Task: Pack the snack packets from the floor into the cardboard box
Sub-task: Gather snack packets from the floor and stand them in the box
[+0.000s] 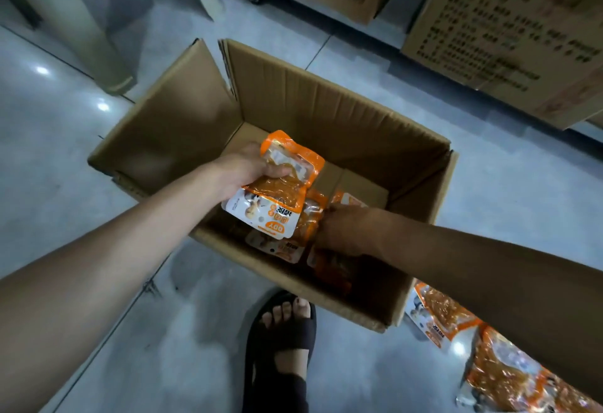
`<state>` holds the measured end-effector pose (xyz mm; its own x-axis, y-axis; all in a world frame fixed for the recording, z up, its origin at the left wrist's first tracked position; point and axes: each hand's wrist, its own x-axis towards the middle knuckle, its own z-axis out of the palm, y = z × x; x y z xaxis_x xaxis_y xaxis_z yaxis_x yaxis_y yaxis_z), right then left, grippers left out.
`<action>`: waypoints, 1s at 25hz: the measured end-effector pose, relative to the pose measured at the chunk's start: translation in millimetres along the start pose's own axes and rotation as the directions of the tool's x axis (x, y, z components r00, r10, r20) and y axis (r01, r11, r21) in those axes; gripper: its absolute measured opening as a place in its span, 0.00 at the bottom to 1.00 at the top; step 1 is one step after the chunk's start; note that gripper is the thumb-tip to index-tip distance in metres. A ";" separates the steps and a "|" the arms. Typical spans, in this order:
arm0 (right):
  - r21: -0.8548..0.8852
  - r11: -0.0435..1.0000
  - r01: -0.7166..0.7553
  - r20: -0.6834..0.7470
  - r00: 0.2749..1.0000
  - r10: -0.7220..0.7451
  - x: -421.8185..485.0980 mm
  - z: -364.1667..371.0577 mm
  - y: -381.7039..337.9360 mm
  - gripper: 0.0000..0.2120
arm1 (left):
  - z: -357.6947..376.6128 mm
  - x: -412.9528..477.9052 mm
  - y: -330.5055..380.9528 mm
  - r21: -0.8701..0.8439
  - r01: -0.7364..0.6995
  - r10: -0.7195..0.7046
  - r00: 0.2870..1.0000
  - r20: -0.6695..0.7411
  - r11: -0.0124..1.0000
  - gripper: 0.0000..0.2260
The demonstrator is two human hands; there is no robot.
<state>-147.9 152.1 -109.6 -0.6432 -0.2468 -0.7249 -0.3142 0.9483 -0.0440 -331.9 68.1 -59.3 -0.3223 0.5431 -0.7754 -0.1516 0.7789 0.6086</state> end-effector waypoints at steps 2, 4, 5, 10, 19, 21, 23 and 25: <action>0.065 0.995 -0.071 -0.050 0.996 0.074 1.2 -1.0 -6.4 0.20 | -2.2 -0.3 1.1 0.023 0.022 -0.022 1.000 -0.005 0.999 0.26; 0.059 0.994 -0.095 -0.091 0.991 0.100 3.4 1.4 -6.8 0.22 | -5.6 -4.0 2.8 0.046 0.038 -0.039 0.999 0.005 0.998 0.25; 0.062 0.995 -0.082 -0.107 0.990 0.089 3.3 1.4 -0.5 0.22 | -7.3 -4.9 2.6 0.052 0.045 -0.045 0.999 0.004 0.998 0.23; 0.184 0.971 -0.151 -0.063 0.984 0.165 -2.4 1.0 -6.7 0.23 | -4.3 -4.9 2.6 0.047 0.098 -0.097 0.995 -0.010 0.994 0.19; 0.796 0.534 -0.284 -0.289 0.596 0.749 -83.0 -36.1 22.5 0.12 | 36.9 -1.8 3.7 0.171 0.207 -0.213 0.977 0.017 0.963 0.25; 0.832 0.489 -0.261 -0.261 0.594 0.761 -82.3 -35.8 15.5 0.12 | 48.9 2.8 -5.7 0.290 0.172 -0.180 0.984 0.001 0.942 0.27; 0.843 0.481 -0.239 -0.244 0.628 0.739 -79.7 -33.0 9.2 0.12 | 53.2 8.9 -13.3 0.342 0.159 -0.171 0.985 0.006 0.926 0.26; 0.843 0.493 -0.214 -0.250 0.656 0.712 -83.8 -31.2 5.7 0.12 | 55.1 8.8 -14.5 0.389 0.153 -0.179 0.983 0.030 0.908 0.25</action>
<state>-117.6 172.0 -27.7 -0.8203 0.4633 -0.3355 0.5715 0.6887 -0.4463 -281.1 78.9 -84.3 -0.2623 0.4043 -0.8762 0.1765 0.9128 0.3684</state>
